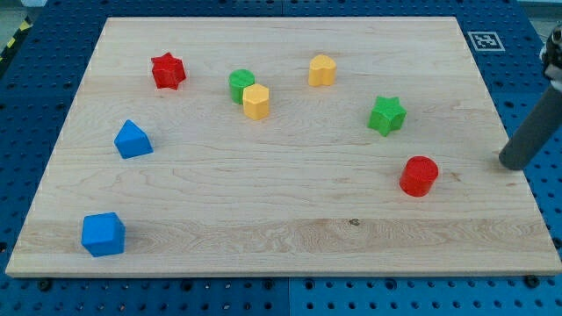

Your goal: Drag red circle towards left side of the board

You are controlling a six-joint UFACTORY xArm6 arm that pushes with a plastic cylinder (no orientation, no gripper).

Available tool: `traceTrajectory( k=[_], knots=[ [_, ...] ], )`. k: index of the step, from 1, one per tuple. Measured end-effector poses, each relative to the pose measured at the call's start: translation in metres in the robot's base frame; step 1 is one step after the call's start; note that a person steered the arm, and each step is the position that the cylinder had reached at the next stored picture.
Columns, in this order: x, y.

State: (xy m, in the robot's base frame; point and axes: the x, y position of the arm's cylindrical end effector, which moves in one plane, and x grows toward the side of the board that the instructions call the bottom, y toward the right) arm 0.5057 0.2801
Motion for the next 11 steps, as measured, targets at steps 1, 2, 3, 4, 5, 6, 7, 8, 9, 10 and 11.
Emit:
traceTrajectory(
  k=[1, 2, 3, 4, 5, 6, 7, 8, 9, 10, 11],
  knots=[
    [0.032, -0.014],
    [0.036, -0.034],
    [0.031, -0.062],
    [0.023, -0.091],
    [0.023, -0.120],
    [0.023, -0.148],
    [0.023, -0.173],
    [0.023, -0.182],
    [0.020, -0.182],
    [0.011, -0.174],
    [0.005, -0.171]
  ],
)
